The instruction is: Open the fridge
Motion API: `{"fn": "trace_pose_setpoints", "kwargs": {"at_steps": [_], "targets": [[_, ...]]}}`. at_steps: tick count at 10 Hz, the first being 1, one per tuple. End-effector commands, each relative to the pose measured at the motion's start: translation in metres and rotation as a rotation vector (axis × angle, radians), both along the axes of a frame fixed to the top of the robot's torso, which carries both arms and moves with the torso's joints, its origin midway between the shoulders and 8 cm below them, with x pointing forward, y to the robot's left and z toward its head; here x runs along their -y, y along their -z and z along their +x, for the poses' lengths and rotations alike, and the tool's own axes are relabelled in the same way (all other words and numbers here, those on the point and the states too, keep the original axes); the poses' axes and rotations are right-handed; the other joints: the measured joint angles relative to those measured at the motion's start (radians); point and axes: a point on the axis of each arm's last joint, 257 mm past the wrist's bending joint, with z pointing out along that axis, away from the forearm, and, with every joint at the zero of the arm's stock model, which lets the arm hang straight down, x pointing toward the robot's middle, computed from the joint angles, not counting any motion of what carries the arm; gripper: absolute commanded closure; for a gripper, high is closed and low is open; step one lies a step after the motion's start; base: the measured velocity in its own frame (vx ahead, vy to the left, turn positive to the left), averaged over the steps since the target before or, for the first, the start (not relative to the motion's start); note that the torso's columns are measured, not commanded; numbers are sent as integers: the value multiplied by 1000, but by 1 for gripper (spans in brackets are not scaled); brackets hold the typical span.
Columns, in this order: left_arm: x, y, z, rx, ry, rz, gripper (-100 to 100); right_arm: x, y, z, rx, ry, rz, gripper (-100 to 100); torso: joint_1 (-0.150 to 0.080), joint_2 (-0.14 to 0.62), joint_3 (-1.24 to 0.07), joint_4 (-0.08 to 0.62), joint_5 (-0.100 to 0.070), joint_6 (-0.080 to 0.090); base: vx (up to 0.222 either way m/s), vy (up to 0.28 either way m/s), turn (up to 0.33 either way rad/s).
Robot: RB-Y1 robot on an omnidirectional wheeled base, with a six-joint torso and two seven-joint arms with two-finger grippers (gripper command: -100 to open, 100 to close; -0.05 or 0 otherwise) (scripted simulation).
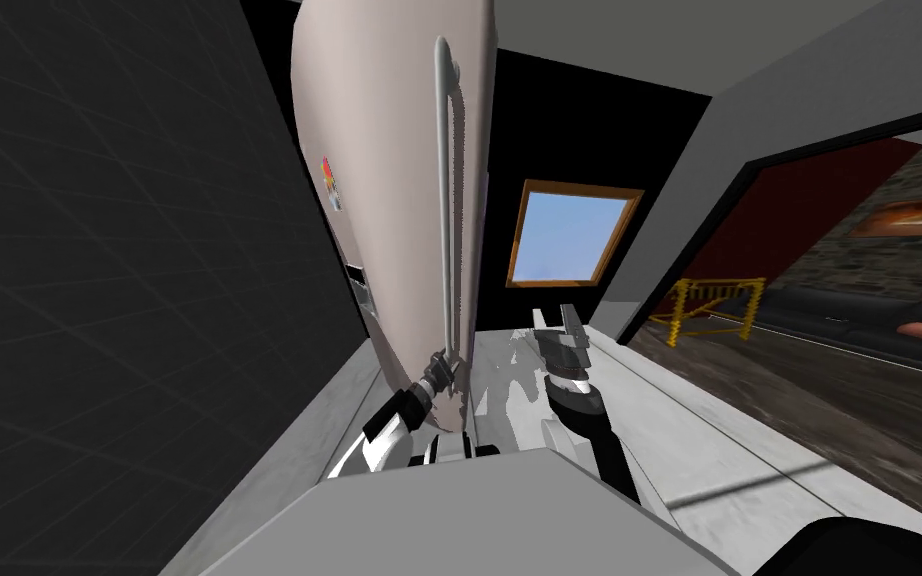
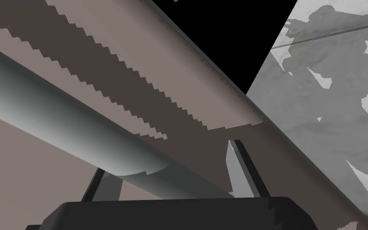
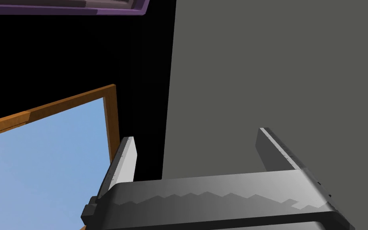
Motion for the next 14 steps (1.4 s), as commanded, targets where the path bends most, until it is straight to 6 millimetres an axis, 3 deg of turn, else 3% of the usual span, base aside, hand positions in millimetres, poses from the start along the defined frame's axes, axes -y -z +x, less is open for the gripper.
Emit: {"fn": "trace_pose_setpoints", "kwargs": {"at_steps": [1, 8, 10, 14], "targets": [[5, -1, -11, 15, 27, 15, 100, 0, 0, 0, 0, 0, 0, 0, -6, -1, 0, 1, -3, -5, -77, 223, -79], [32, 0, -44, -9, 121, -6, 100, 0, 0, 0, 0, 0, 0, 0, -4, -1, 1, 2, -1, 1, -91, 219, -93], [45, 0, -63, -5, 172, -3, 100, 0, 0, 0, 0, 0, 0, 0, -9, -1, -1, 0, -2, 6, -38, 181, -184], [50, -1, -71, 0, 193, 0, 100, 0, 0, 0, 0, 0, 0, 0, -14, 13, 8, 2, -1, 11, -88, 153, -117]]}}
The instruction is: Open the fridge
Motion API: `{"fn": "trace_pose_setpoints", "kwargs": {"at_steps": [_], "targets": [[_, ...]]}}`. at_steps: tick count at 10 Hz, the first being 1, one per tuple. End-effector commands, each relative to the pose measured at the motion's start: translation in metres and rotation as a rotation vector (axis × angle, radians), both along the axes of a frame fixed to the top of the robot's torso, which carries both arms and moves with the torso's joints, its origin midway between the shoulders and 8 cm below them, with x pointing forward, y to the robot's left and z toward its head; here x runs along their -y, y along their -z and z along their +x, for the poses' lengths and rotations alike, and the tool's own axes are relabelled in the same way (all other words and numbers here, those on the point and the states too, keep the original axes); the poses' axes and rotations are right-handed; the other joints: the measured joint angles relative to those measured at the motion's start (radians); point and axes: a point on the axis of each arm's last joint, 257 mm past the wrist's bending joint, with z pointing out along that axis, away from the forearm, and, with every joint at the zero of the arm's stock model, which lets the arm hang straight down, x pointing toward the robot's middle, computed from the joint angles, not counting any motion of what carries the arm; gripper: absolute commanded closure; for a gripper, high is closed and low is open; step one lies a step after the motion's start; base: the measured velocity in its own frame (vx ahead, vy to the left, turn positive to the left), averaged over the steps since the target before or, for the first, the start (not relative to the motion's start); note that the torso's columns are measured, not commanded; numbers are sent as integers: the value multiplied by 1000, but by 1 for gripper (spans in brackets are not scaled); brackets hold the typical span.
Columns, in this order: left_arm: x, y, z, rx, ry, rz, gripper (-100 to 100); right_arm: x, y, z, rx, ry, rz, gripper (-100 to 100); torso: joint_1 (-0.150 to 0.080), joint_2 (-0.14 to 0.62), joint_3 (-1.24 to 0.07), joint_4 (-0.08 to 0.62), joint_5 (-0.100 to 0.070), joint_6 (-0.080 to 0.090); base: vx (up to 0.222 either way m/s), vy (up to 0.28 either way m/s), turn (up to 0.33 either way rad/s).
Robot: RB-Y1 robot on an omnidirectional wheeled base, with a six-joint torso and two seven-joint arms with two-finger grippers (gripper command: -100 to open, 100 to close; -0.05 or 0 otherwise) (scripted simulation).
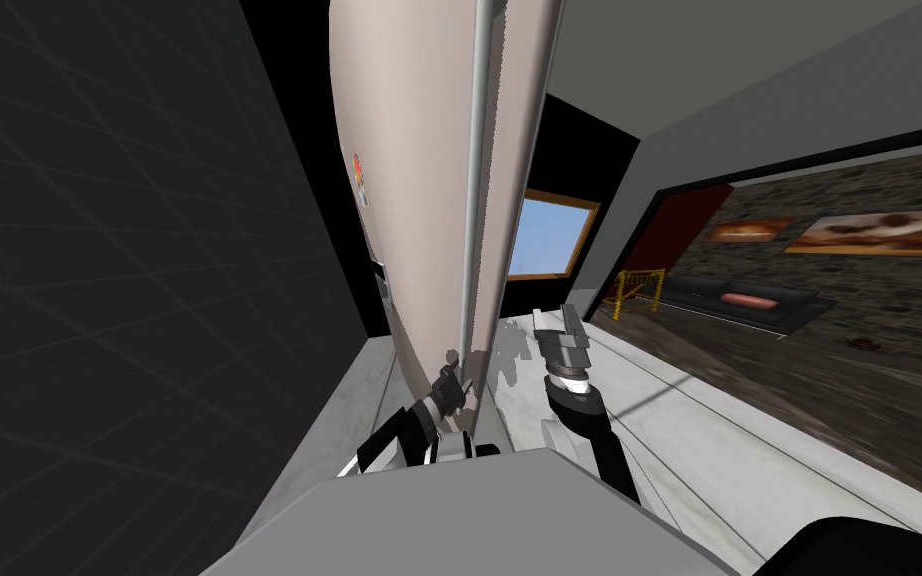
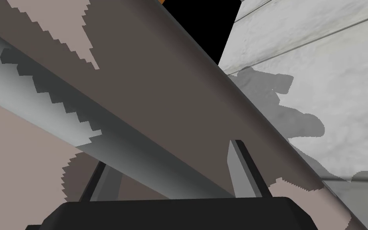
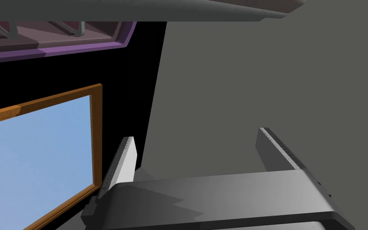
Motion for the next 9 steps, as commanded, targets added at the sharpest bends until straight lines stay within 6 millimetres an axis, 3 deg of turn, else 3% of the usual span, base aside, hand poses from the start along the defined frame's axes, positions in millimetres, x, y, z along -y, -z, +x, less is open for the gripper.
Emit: {"fn": "trace_pose_setpoints", "kwargs": {"at_steps": [1, 7, 9], "targets": [[4, 4, -5, -2, 15, 8, 100, 0, 0, 0, 0, 0, 0, 0, -2, 1, 1, 0, -1, -2, -10, -7, 40], [4, 4, -5, -2, 15, 8, 100, 0, 0, 0, 0, 0, 0, 0, 2, 0, 0, -1, 1, 2, 7, -6, -5], [5, -1, -9, 15, 30, 5, 100, 0, 0, 0, 0, 0, 0, 0, 6, 0, -1, 0, 1, 3, -45, 141, -133]]}}
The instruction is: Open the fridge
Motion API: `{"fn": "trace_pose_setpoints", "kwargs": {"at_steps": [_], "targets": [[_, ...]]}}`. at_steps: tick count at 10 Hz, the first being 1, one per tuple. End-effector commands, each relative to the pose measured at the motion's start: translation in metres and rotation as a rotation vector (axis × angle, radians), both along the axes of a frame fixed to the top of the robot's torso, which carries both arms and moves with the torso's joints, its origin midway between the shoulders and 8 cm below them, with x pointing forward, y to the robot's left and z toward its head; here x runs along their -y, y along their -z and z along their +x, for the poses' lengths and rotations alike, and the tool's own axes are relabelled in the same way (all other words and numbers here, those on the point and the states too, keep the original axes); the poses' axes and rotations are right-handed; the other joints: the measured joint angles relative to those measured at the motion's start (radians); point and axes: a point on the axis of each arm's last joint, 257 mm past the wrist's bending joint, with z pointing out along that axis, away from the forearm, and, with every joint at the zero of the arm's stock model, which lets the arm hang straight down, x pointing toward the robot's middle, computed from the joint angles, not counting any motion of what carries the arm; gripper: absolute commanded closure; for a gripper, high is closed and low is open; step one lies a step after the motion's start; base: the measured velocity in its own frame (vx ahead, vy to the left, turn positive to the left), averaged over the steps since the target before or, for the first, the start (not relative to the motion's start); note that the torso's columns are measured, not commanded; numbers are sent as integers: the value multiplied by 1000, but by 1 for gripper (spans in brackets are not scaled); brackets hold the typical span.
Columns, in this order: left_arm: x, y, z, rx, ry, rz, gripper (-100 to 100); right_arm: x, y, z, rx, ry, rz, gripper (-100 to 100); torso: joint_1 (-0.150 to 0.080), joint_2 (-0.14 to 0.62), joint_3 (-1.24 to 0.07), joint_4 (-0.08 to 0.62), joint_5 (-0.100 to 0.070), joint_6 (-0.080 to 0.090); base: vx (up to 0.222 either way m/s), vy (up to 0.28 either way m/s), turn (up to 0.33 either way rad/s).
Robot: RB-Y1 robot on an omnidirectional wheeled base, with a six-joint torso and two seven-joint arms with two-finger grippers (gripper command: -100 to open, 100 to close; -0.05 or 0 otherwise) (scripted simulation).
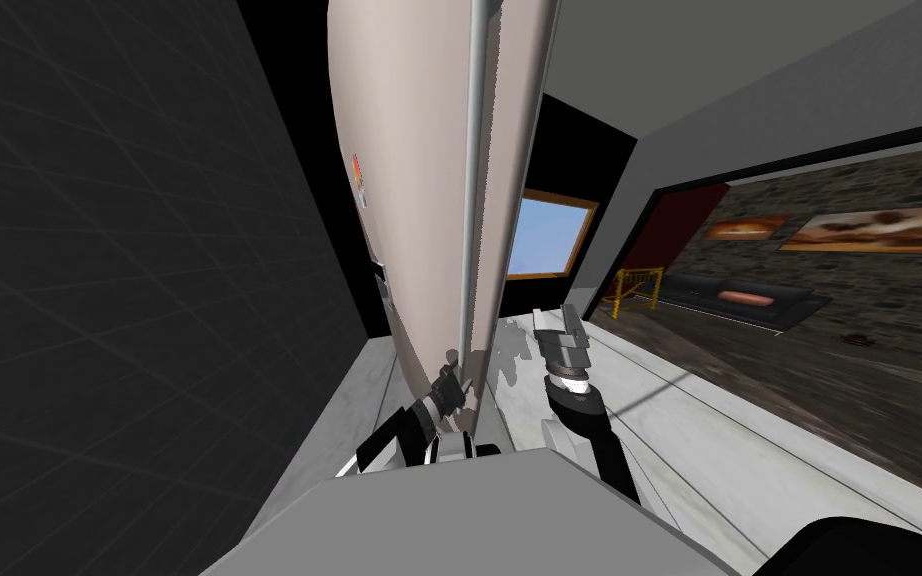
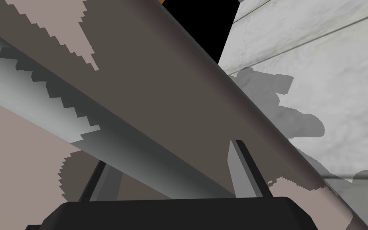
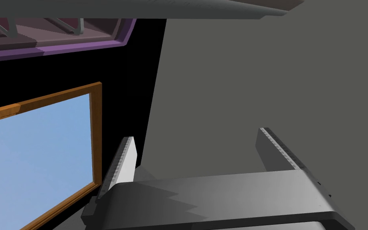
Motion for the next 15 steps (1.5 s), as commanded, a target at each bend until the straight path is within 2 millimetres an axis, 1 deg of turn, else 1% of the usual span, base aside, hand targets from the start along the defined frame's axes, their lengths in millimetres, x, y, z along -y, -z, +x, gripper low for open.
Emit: {"fn": "trace_pose_setpoints", "kwargs": {"at_steps": [1, 3, 4, 5, 6, 12, 13, 15], "targets": [[7, -1, -10, 10, 26, 7, 100, 0, 0, 0, 0, 0, 0, 0, 3, 1, 0, 1, 1, 1, -106, 168, -96], [12, -2, -20, 19, 54, 10, 100, 0, 0, 0, 0, 0, 0, 0, -1, 8, 4, 2, 0, -2, -95, 175, -132], [12, -2, -20, 19, 54, 10, 100, 0, 0, 0, 0, 0, 0, 0, -1, 11, 6, 2, 1, 0, -85, 146, -91], [12, -2, -20, 19, 54, 10, 100, 0, 0, 0, 0, 0, 0, 0, -3, 14, 7, 3, 0, -3, -16, 40, -44], [12, -2, -20, 19, 54, 10, 100, 0, 0, 0, 0, 0, 0, 0, -5, 14, 8, 3, 0, -3, 3, -9, 11], [12, -2, -20, 19, 54, 10, 100, 0, 0, 0, 0, 0, 0, 0, -2, 15, 8, 3, 1, -1, -1, -7, 16], [8, -6, -18, 36, 52, 14, 100, 0, 0, 0, 0, 0, 0, 0, -2, 15, 8, 4, 1, -1, -32, 111, -146], [11, -8, -23, 44, 68, 16, 100, 0, 0, 0, 0, 0, 0, 0, 3, 16, 9, 4, 2, 1, -93, 184, -142]]}}
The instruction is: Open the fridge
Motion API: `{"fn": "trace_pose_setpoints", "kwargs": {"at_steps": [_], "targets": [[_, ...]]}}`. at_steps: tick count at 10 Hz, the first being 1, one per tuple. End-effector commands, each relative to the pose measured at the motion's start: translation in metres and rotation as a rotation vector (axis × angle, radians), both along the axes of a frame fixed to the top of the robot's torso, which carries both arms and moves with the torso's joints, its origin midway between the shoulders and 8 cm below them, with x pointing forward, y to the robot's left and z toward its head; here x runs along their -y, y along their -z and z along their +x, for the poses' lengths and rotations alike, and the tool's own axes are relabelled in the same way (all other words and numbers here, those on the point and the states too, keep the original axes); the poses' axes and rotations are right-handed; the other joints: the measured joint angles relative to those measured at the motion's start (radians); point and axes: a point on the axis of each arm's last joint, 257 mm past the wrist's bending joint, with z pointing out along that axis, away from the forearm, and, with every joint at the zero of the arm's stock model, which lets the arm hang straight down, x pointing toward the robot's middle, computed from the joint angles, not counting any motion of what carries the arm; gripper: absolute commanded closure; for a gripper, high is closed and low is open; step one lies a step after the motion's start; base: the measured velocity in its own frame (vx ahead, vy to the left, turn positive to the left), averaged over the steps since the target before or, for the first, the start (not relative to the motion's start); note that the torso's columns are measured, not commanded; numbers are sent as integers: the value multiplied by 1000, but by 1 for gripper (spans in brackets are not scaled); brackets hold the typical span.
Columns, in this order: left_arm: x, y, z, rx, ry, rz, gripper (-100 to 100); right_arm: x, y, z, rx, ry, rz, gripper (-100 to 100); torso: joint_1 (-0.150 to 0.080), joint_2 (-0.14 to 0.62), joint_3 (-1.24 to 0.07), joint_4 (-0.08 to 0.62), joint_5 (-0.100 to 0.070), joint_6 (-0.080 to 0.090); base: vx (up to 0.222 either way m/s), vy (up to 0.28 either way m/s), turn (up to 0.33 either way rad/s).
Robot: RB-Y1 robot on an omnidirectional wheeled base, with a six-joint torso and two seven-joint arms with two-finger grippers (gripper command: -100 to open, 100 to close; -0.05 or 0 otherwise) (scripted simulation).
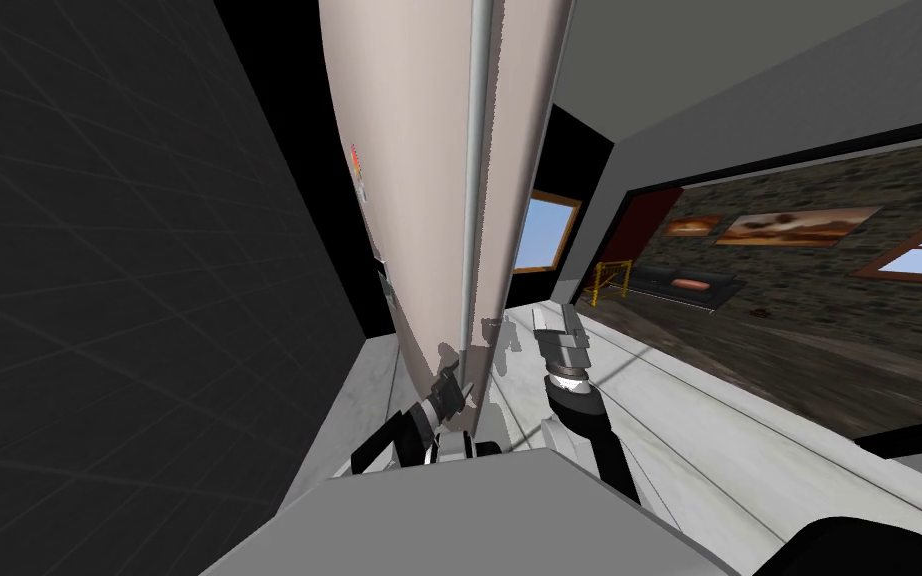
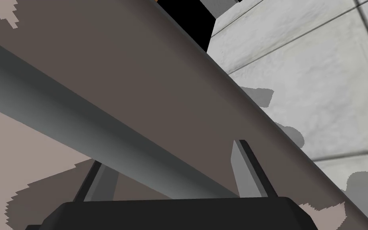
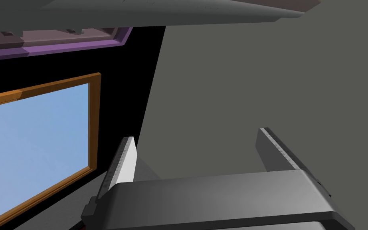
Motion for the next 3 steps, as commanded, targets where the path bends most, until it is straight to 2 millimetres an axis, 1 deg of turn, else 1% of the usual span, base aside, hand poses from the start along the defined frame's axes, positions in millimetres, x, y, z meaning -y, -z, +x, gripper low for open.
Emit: {"fn": "trace_pose_setpoints", "kwargs": {"at_steps": [1, 2, 3], "targets": [[11, -3, -14, 9, 40, 0, 100, 0, 0, 0, 0, 0, 0, 0, -2, 4, 2, 1, -1, -1, -100, 171, -92], [11, -3, -14, 9, 40, 0, 100, 0, 0, 0, 0, 0, 0, 0, -5, 6, 3, 2, -1, -1, -79, 121, -37], [2, -13, -8, 13, 38, 4, -100, 0, 0, 0, 0, 0, 0, 0, -6, 6, 3, 2, -2, -3, -28, -5, 84]]}}
